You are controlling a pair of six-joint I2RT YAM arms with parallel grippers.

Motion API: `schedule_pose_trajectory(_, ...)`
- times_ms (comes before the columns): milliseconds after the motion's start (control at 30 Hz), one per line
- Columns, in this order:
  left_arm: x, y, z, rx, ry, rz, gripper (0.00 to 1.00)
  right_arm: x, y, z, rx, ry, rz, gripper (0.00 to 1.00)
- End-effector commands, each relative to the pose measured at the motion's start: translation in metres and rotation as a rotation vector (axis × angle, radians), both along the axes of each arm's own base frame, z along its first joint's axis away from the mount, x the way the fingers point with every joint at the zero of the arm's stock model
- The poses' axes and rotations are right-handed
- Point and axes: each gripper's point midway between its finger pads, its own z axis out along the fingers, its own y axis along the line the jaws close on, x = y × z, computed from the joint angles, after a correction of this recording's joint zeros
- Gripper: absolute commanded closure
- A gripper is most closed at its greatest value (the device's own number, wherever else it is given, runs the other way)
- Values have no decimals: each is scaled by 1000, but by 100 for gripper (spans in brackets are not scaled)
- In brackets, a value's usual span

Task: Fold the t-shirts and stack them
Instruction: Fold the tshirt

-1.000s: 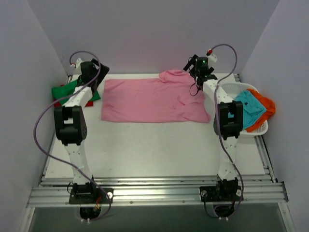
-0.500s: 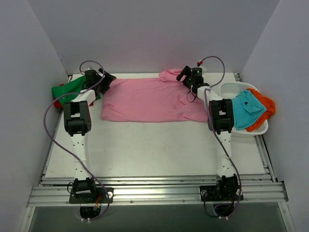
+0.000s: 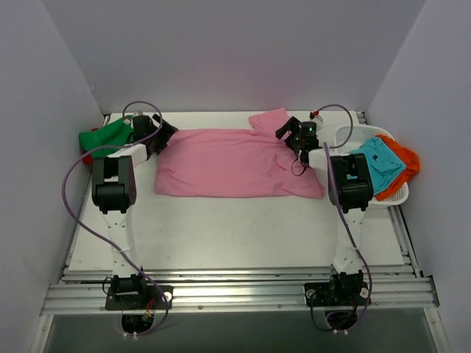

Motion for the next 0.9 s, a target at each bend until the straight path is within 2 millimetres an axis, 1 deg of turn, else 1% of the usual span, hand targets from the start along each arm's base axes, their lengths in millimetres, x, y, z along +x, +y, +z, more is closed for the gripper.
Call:
schedule_pose_trajectory(0, -20, 1, 8, 71, 19, 22, 5, -51, -17, -41, -31, 159, -48, 17)
schedule_pose_trajectory(33, -25, -2, 7, 76, 22, 18, 5, -58, -20, -43, -40, 173, -56, 17)
schedule_pose_trajectory(67, -29, -4, 19, 80, 2, 18, 5, -65, -25, -37, -56, 179, -79, 17)
schedule_pose_trajectory(100, -39, -3, 10, 94, 25, 22, 5, -79, -29, -45, -68, 210, -87, 17)
schedule_pose_trajectory(133, -43, -2, 12, 98, 21, 25, 5, -85, -31, -45, -76, 218, -92, 17)
schedule_pose_trajectory(167, -46, -4, 24, 103, -5, 27, 5, -90, -33, -36, -83, 215, -96, 17)
schedule_pose_trajectory(200, -49, -3, 26, 108, -8, 28, 5, -96, -34, -36, -87, 226, -97, 17)
schedule_pose_trajectory(233, -53, -3, 26, 112, -3, 29, 5, -98, -34, -32, -93, 223, -91, 17)
schedule_pose_trajectory(267, -53, -4, 38, 112, -25, 28, 5, -99, -34, -20, -95, 211, -89, 17)
schedule_pose_trajectory(300, -53, -5, 42, 111, -32, 26, 5, -98, -34, -13, -94, 198, -91, 17)
schedule_pose_trajectory(400, -48, -6, 64, 106, -65, 19, 5, -88, -33, 20, -87, 147, -90, 17)
schedule_pose_trajectory(433, -46, -7, 70, 106, -74, 17, 5, -79, -30, 38, -82, 112, -88, 17)
schedule_pose_trajectory(467, -43, -7, 81, 108, -90, 17, 5, -76, -29, 50, -83, 95, -85, 17)
schedule_pose_trajectory(500, -40, -6, 87, 111, -101, 17, 5, -71, -27, 60, -83, 76, -81, 17)
schedule_pose_trajectory(533, -35, -7, 96, 113, -117, 15, 5, -60, -25, 79, -83, 43, -78, 17)
schedule_pose_trajectory(567, -32, -6, 100, 116, -123, 13, 6, -53, -29, 86, -98, 29, -102, 16)
schedule_pose_trajectory(600, -29, -6, 104, 120, -132, 10, 6, -47, -28, 95, -101, 13, -102, 16)
schedule_pose_trajectory(633, -26, -7, 108, 120, -140, 5, 6, -34, -28, 105, -106, -4, -109, 16)
schedule_pose_trajectory(700, -14, -8, 115, 122, -161, -8, 6, -20, -28, 113, -118, -17, -108, 16)
schedule_pose_trajectory(733, -11, -8, 115, 122, -162, -10, 6, -14, -30, 98, -134, 18, -109, 16)
schedule_pose_trajectory(767, -7, -8, 107, 122, -151, -14, 6, -1, -29, 115, -138, -17, -115, 16)
schedule_pose_trajectory(800, 0, -7, 112, 120, -165, -16, 6, 5, -32, 114, -155, -16, -117, 16)
schedule_pose_trajectory(833, 2, -6, 109, 120, -158, -16, 6, 10, -33, 94, -172, 28, -115, 16)
schedule_pose_trajectory(867, 6, -4, 99, 119, -142, -15, 6, 15, -35, 91, -180, 34, -118, 16)
